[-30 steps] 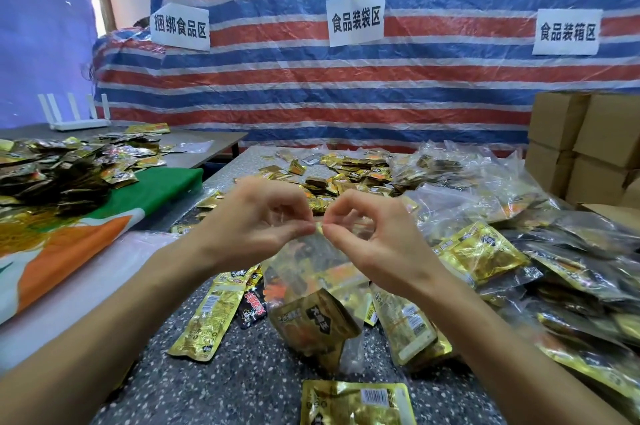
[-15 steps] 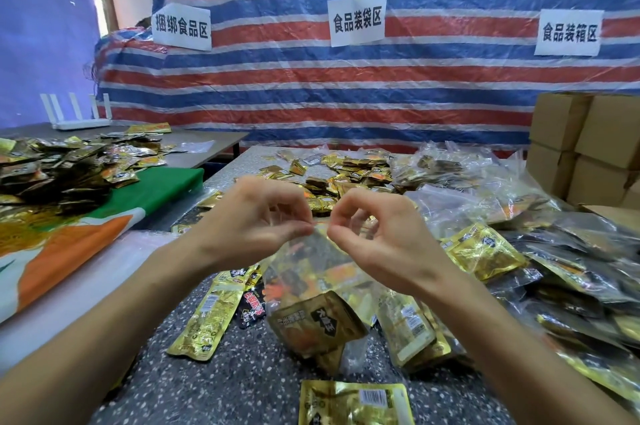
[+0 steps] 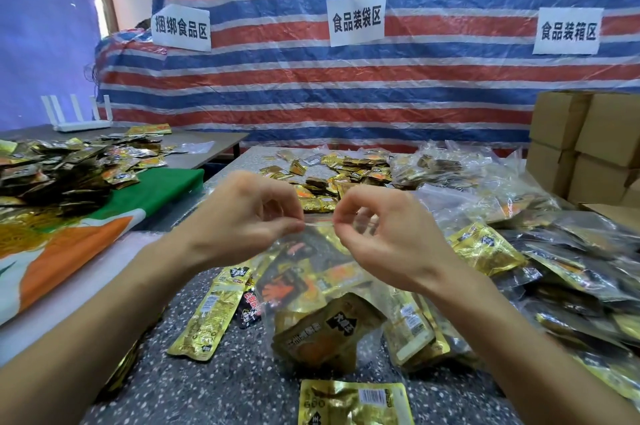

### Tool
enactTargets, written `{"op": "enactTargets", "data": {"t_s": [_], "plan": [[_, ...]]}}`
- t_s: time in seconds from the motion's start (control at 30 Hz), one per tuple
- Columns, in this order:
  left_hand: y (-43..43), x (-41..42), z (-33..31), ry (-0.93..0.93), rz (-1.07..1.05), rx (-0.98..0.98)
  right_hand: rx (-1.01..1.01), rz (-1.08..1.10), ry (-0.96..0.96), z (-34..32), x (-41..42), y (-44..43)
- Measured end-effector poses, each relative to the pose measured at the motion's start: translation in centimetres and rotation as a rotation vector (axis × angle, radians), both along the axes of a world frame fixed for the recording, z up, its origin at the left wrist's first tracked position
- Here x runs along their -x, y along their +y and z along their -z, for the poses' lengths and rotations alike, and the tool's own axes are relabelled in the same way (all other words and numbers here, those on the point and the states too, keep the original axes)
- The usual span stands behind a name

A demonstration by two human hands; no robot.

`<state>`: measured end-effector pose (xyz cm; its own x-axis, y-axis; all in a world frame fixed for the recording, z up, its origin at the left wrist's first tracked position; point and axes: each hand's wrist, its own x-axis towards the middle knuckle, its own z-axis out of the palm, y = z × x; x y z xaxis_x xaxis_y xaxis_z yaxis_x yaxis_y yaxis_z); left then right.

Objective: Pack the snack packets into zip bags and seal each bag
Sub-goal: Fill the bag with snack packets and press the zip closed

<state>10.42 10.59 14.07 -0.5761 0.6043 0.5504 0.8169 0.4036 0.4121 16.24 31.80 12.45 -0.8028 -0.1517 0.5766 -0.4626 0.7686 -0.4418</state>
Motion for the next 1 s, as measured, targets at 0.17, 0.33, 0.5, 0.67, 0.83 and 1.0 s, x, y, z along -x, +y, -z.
{"op": "enactTargets", "data": {"t_s": [0.17,0.33,0.5,0.67,0.83,1.0], "plan": [[0.7,-0.2,0.4,0.026,0.007,-0.059,-0.167,0.016,0.065,-0.7,-0.1,-1.5],[-0.8,-0.3,1.2,-0.131,0.016,-0.204,-0.037,0.053,0.036,-0.5,-0.1,-0.5],[-0.7,-0.2,2.0,-0.120,-0.062,-0.294,-0.116,0.038,-0.025,-0.7,-0.1,-0.8],[0.1,-0.4,2.1,-0.052,0.002,-0.285,-0.186,0.013,0.030,-1.0,0.1,-2.5],[-0.8,-0.2,2.8,-0.260,0.084,-0.410,-0.138,0.002,0.000,-1.1,0.5,-1.9],[-1.3,0.2,3.4,-0.255,0.080,-0.512,-0.081,-0.013,-0.038,-0.8,0.6,-2.0]]}}
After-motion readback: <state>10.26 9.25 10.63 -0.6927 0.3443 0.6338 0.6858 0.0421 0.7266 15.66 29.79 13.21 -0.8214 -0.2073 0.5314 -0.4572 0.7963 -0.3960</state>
